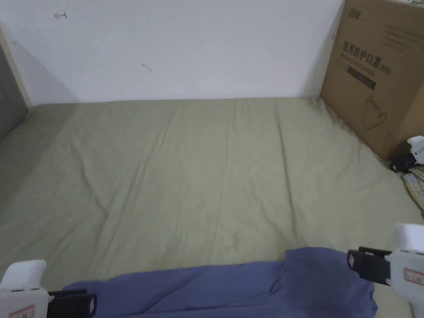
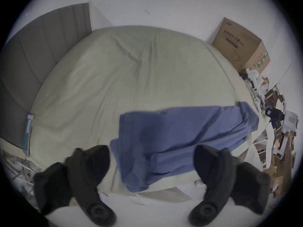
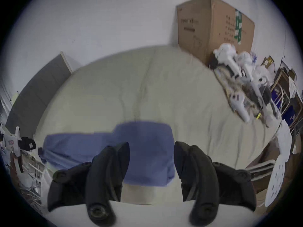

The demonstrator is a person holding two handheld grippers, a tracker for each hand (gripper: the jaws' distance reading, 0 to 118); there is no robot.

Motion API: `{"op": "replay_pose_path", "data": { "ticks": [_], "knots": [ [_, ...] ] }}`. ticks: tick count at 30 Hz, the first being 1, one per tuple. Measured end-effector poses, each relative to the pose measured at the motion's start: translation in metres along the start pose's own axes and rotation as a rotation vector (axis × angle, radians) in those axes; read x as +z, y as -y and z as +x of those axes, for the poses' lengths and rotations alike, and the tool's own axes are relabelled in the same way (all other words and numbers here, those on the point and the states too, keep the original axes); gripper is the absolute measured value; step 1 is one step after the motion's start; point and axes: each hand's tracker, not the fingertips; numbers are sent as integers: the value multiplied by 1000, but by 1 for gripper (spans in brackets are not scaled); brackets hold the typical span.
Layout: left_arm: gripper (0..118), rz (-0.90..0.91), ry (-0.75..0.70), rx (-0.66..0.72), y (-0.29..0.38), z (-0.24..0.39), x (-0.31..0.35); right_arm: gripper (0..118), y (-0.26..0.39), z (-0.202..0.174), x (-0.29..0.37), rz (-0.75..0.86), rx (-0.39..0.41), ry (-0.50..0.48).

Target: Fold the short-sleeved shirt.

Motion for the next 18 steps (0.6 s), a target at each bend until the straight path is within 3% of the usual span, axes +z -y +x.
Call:
{"op": "replay_pose_path", "data": {
  "ticks": [1,2,5,12,18],
  "knots": [
    [10,15,28,22,-2,2,3,1,-4,-13,5,36,19,-17],
    [2,15,55,35,-4,3,4,1,-8,-26,6,67,38,3],
    [0,28,46,22,-3,10,6,0,-11,-64,7,130,116,-25],
    [0,16,58,77,15,-4,11,0,2,-152,12,372,196,50],
    [0,36,104,208,29,-40,21,0,-1,-191,20,521,161,59]
  ]
}}
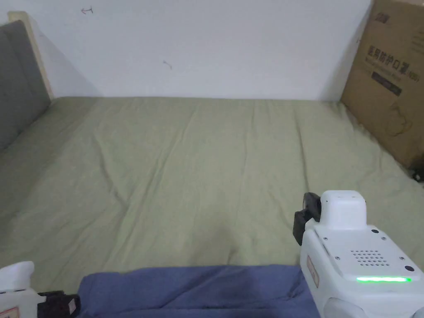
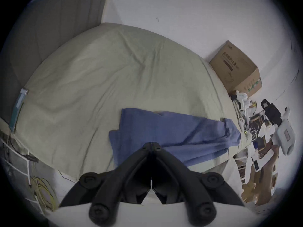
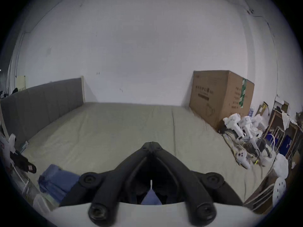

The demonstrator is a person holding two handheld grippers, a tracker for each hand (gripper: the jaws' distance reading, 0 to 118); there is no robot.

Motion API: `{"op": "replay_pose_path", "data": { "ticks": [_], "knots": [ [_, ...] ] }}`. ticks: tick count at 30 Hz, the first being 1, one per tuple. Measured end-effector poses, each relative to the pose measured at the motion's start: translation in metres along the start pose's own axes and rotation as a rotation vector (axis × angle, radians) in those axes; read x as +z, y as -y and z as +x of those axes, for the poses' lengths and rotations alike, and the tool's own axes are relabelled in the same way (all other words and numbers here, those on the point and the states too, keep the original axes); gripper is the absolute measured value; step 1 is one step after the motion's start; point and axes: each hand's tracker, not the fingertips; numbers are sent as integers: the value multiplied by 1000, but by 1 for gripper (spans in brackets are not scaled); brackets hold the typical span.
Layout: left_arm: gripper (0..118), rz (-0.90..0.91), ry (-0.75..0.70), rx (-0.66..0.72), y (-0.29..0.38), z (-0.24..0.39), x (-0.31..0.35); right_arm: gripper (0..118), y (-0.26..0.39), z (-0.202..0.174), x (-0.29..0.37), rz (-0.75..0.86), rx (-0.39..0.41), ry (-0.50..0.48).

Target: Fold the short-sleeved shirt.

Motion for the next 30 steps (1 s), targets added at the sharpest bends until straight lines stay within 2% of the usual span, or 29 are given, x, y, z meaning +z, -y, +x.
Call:
{"op": "replay_pose_path", "data": {
  "ticks": [8,9,10,11,12,13,17,21,24,25,26,27,28,29,30],
  "knots": [
    [2,-20,120,167,7,-51,-16,0,-8,-26,-1,36,50,29],
    [12,-26,144,187,8,-56,-20,0,-6,-28,-3,32,48,28],
    [44,-31,161,216,7,-60,-24,0,-6,-30,-4,19,45,28],
    [71,-45,182,239,9,-65,-27,0,-6,-31,-7,5,46,26],
    [92,-54,199,266,10,-68,-36,0,-4,-33,-9,2,46,29],
    [97,-65,217,282,11,-71,-41,0,-3,-35,-9,-4,48,29],
    [96,-120,298,342,11,-85,-73,0,0,-42,-14,-43,70,8],
    [105,-74,443,458,7,-95,-85,0,2,-51,-19,-65,81,1],
    [104,-111,536,493,11,-97,-102,0,4,-53,-23,-93,67,-9],
    [96,-112,509,467,12,-95,-103,0,4,-53,-24,-99,65,-9],
    [84,-96,497,471,13,-93,-103,1,5,-53,-25,-106,63,-9],
    [64,-90,492,480,15,-91,-106,0,6,-53,-25,-109,61,-9],
    [29,-108,480,485,17,-89,-113,0,7,-52,-26,-113,58,-7],
    [9,-169,430,482,20,-87,-124,0,7,-52,-27,-122,56,-7],
    [8,-223,395,478,22,-88,-131,0,8,-51,-29,-133,53,-10]
  ]
}}
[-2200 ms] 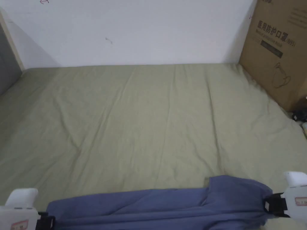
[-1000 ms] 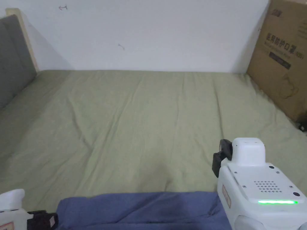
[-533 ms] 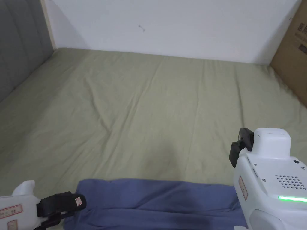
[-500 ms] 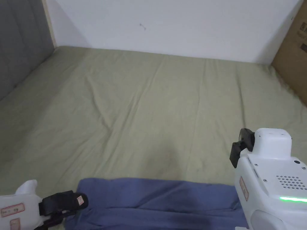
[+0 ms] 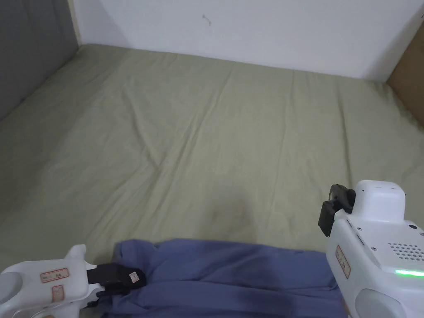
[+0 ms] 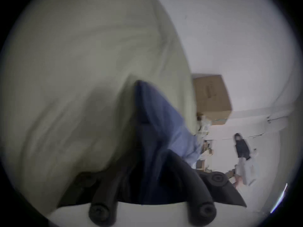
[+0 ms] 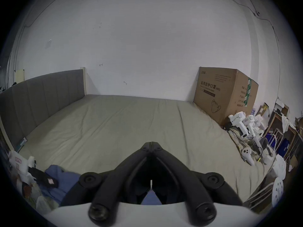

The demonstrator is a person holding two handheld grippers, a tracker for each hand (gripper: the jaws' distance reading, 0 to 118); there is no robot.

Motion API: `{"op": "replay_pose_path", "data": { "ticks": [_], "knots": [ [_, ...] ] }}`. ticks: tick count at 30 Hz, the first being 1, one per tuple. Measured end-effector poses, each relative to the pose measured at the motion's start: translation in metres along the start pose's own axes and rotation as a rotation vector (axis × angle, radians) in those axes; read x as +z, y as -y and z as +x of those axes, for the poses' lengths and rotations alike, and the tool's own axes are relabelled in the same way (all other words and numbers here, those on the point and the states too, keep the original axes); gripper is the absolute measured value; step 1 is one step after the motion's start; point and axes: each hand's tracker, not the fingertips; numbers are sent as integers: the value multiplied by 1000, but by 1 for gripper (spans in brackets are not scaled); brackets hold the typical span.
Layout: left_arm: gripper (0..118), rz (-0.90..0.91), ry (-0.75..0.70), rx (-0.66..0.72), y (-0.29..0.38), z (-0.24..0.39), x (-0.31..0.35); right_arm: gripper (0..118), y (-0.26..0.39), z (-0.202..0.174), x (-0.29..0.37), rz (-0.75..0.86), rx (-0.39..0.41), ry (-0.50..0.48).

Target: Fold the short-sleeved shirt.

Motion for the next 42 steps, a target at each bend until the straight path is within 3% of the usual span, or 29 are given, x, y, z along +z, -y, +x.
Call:
{"op": "replay_pose_path", "data": {
  "ticks": [1,4,18,22,26,33,38,39,40,42],
  "knots": [
    [8,40,80,0,-1,1,7,0,1,2,-1,-8,-4,0],
    [7,62,-9,-74,-6,13,25,0,2,8,-1,-25,-32,0],
    [7,130,-156,-138,-19,28,78,0,14,41,2,-78,-129,8],
    [7,156,-188,-170,-11,60,81,0,17,51,4,-85,-147,7],
    [7,166,-196,-296,2,123,78,0,19,63,6,-86,-174,14],
    [7,97,-135,-457,45,230,21,0,24,89,10,-87,-237,18],
    [8,-30,-127,-526,72,259,-62,0,30,108,13,-94,-242,38],
    [11,-57,-128,-547,77,261,-79,0,32,113,14,-95,-253,39],
    [26,-65,-121,-543,74,258,-96,0,33,117,14,-96,-259,48],
    [89,-122,-121,-513,78,254,-121,0,36,125,15,-102,-264,64]
  ]
}}
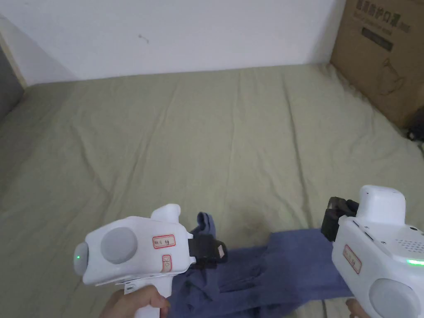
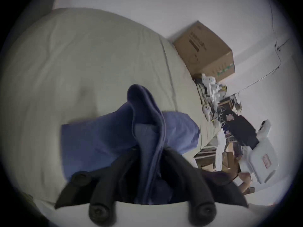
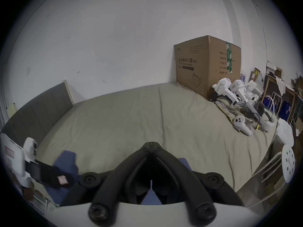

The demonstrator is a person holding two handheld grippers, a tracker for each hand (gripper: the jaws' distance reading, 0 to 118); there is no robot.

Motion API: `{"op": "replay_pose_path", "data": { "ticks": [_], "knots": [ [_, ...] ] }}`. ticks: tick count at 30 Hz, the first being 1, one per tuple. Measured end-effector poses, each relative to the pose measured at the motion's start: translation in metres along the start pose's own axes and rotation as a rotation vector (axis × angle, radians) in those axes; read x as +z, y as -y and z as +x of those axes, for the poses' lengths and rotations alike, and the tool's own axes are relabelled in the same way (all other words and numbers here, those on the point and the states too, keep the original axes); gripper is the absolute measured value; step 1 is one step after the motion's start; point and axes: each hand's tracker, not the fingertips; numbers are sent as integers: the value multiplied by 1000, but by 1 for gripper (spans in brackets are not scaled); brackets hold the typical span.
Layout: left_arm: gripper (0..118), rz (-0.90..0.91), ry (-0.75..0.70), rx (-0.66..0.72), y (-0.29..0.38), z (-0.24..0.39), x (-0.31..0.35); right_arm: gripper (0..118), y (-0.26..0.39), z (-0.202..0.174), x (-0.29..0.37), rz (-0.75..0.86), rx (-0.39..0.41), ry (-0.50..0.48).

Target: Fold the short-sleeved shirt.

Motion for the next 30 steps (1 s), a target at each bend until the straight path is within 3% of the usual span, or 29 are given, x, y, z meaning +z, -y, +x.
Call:
{"op": "replay_pose_path", "data": {
  "ticks": [1,6,9,10,11,12,13,15,18,22,27,30],
  "knots": [
    [113,-25,27,1,1,-1,-11,0,0,4,0,-3,-4,6],
    [106,-30,22,-2,12,0,-10,0,1,22,0,-20,-31,40],
    [105,12,19,67,16,-19,11,0,3,28,0,-24,-46,41],
    [96,43,20,90,13,-25,20,0,4,29,-1,-26,-47,44],
    [72,68,-5,103,13,-31,27,0,4,29,-1,-28,-49,45],
    [32,85,-52,100,13,-36,29,0,5,30,-2,-32,-50,44],
    [2,71,-156,88,14,-41,24,0,6,30,-5,-41,-49,40],
    [3,28,-205,65,17,-48,12,0,7,30,-8,-53,-55,39],
    [3,-50,-115,92,28,-49,-10,0,8,30,-6,-57,-64,28],
    [3,-101,-62,39,40,-25,-48,0,10,29,-5,-58,-29,35],
    [3,-116,-12,-39,43,13,-65,0,11,38,-1,-65,-46,38],
    [3,-154,-59,-79,44,31,-72,0,11,42,0,-69,-45,50]
  ]
}}
